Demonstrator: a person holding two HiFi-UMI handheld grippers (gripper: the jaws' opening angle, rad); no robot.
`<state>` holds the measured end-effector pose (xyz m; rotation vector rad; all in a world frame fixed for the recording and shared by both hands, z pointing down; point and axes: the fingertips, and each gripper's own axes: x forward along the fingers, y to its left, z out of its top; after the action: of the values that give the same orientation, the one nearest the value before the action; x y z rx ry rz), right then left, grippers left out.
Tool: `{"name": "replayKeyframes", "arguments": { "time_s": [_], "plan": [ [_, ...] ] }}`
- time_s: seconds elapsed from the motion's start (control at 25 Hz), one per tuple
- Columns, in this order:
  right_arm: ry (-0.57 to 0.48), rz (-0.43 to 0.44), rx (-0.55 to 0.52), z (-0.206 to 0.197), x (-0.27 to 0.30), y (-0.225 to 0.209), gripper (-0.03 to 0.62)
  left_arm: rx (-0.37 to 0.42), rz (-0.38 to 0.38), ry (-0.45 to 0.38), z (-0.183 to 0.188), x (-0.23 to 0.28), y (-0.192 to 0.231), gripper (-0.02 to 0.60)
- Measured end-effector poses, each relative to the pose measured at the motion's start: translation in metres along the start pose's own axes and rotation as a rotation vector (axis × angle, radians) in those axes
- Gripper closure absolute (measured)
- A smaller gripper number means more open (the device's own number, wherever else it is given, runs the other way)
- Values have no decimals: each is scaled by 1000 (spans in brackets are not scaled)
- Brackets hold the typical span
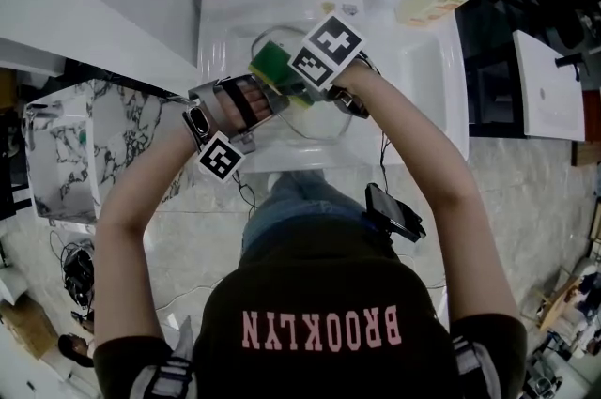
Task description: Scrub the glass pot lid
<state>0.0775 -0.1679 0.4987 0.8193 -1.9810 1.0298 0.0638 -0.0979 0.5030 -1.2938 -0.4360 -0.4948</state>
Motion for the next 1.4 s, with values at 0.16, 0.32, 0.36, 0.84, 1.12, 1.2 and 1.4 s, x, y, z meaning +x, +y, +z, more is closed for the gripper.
{"name": "replayKeyframes", "arguments": {
  "time_s": [0.16,0.32,0.36,0.84,1.12,1.2,1.4],
  "plan": [
    [10,33,-32,22,9,-1,313,-3,-18,-5,1,0,-4,512],
    [-54,52,31,45,16,-13,314,-19,-8,3,1,1,-3,512],
    [-72,56,54,50,16,-17,314,-19,-7,6,1,1,-3,512],
    [-81,141,45,54,12,-4,313,-10,-7,10,2,0,-3,512],
    [-63,90,53,47,22,-24,314,-30,-22,19,2,0,-11,508],
    [-64,96,75,46,24,-30,313,-35,-24,22,2,-1,-12,506],
    [-61,103,114,43,27,-45,313,-58,-29,27,3,-1,-15,506]
  ]
}}
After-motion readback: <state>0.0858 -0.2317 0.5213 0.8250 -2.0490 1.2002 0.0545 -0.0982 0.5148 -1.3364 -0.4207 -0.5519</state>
